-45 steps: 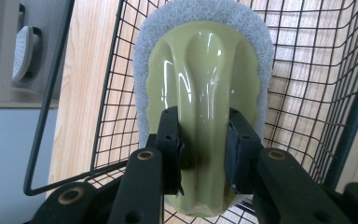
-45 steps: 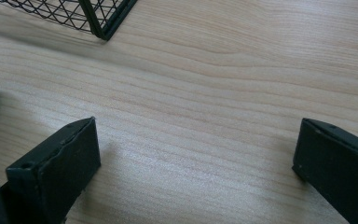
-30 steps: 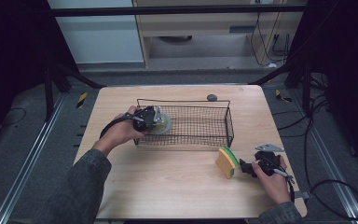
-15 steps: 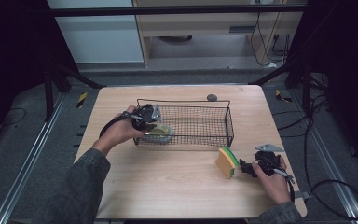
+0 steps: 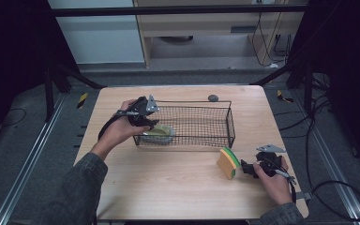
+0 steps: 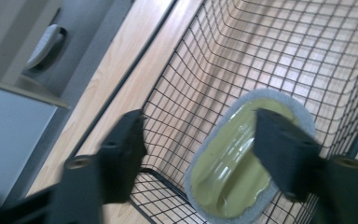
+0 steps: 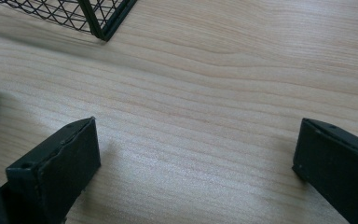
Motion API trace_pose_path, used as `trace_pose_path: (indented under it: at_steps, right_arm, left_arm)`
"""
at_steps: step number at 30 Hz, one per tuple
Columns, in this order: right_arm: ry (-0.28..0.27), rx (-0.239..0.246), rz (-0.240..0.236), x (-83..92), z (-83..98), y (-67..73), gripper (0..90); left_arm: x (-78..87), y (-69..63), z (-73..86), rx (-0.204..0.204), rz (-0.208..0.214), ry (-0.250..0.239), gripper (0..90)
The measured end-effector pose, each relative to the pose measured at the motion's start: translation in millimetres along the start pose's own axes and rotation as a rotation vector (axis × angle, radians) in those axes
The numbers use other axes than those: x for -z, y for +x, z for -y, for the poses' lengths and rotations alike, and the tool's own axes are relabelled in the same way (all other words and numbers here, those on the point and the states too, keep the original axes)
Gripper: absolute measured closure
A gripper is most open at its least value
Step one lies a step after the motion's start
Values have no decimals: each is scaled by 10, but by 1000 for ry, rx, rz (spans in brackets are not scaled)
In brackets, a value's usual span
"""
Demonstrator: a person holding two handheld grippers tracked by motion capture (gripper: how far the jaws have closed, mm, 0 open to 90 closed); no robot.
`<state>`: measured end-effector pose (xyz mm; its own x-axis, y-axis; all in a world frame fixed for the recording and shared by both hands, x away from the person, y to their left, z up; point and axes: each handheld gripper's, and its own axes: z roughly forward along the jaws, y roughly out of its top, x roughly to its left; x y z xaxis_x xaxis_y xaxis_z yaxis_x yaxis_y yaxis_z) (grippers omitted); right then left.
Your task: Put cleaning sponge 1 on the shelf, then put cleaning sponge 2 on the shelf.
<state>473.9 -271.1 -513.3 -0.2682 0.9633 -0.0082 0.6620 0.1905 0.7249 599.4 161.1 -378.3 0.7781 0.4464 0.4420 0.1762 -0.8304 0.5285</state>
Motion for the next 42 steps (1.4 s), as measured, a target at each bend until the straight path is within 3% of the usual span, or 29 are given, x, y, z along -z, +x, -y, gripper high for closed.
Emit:
trace_pose_path:
  at_steps: [3, 7, 10, 15, 23, 30, 32, 36, 38, 40, 42]
  right_arm:
    - [0, 3, 0, 0, 0, -2, 7]
    - [-1, 1, 0, -1, 0, -1, 7]
    - [0, 3, 0, 0, 0, -2, 7]
    - [-1, -4, 1, -1, -1, 3, 6]
    - [3, -6, -1, -1, -5, 3, 6]
    - [38, -3, -11, 35, -42, -32, 68]
    - [44, 6, 3, 61, -44, -43, 94]
    - [49, 2, 13, 151, -44, -34, 130]
    - [47, -3, 13, 205, -34, -4, 153]
    - [58, -7, 2, 270, -31, 30, 164]
    - [74, 8, -4, 346, -40, 60, 196]
  left_arm:
    - [29, -3, 10, 50, 0, -20, 187]
    - [75, -21, 31, 93, 6, -37, 111]
    - [104, -50, 61, 134, 12, -77, 91]
    - [156, -89, 107, 190, 20, -100, 73]
    - [279, -219, 203, 255, 13, -151, 45]
    - [462, -451, 577, 335, -69, -173, 45]
    - [481, -545, 744, 373, -70, -177, 45]
    - [418, -720, 1054, 449, -54, -135, 48]
    - [382, -772, 1153, 458, -73, -98, 49]
    - [328, -808, 1233, 452, -51, -65, 48]
    - [272, -840, 1294, 484, -39, -60, 49]
